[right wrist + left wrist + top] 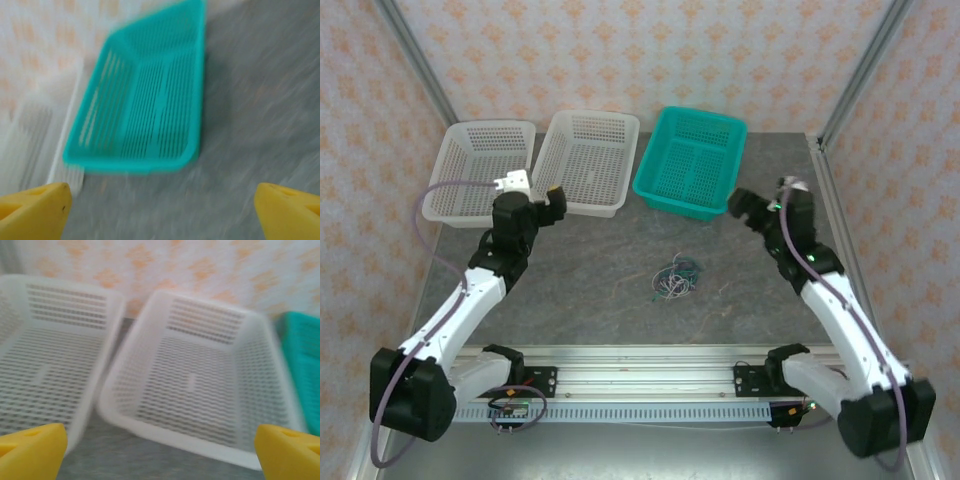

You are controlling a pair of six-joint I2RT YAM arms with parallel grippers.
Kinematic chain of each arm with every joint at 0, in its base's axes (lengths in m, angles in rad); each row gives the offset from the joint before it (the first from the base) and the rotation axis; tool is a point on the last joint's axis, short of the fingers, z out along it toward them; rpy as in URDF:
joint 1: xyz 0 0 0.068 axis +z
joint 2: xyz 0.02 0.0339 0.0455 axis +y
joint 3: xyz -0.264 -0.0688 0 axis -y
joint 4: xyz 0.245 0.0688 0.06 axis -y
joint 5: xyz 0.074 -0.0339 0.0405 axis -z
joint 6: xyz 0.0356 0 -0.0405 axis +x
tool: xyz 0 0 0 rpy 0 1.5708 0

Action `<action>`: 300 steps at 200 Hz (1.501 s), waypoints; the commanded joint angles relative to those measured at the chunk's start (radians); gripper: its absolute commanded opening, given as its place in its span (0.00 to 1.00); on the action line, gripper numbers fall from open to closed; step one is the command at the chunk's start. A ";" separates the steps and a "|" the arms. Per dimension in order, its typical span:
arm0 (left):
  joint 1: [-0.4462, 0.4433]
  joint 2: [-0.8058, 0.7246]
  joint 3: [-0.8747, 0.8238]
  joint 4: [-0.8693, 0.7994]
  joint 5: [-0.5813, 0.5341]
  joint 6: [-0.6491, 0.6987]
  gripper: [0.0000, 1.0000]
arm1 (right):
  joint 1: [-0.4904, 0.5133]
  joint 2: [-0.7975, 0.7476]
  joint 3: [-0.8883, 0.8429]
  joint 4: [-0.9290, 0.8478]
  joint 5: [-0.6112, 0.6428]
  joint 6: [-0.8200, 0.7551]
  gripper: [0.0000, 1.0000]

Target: Untangle the cables

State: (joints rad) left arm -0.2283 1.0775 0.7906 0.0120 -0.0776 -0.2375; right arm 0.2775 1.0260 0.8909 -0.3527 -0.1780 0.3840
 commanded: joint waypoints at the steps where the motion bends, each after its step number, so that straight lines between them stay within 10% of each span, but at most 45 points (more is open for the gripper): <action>1: -0.117 0.020 0.093 -0.335 0.165 -0.141 0.91 | 0.130 0.093 0.056 -0.328 -0.086 0.027 0.94; 98: -0.722 0.221 0.092 -0.311 0.286 -0.170 0.74 | 0.247 0.152 -0.056 -0.357 -0.180 0.100 0.94; 158: -0.767 0.465 0.141 -0.242 0.194 -0.101 0.57 | 0.250 0.199 -0.075 -0.318 -0.179 0.105 0.94; 186: -0.767 0.502 0.148 -0.223 0.163 -0.079 0.00 | 0.251 0.215 -0.077 -0.286 -0.180 0.111 0.94; 267: -0.768 0.368 0.095 -0.184 0.182 -0.026 0.00 | 0.331 0.393 -0.041 -0.131 -0.240 0.170 0.92; 300: -0.767 0.322 0.069 -0.165 0.127 -0.041 0.00 | 0.339 0.447 -0.083 -0.057 -0.137 0.244 0.60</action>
State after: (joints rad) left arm -0.9947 1.4433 0.8818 -0.2085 0.1219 -0.2859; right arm 0.6109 1.4563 0.8265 -0.4644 -0.4072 0.5617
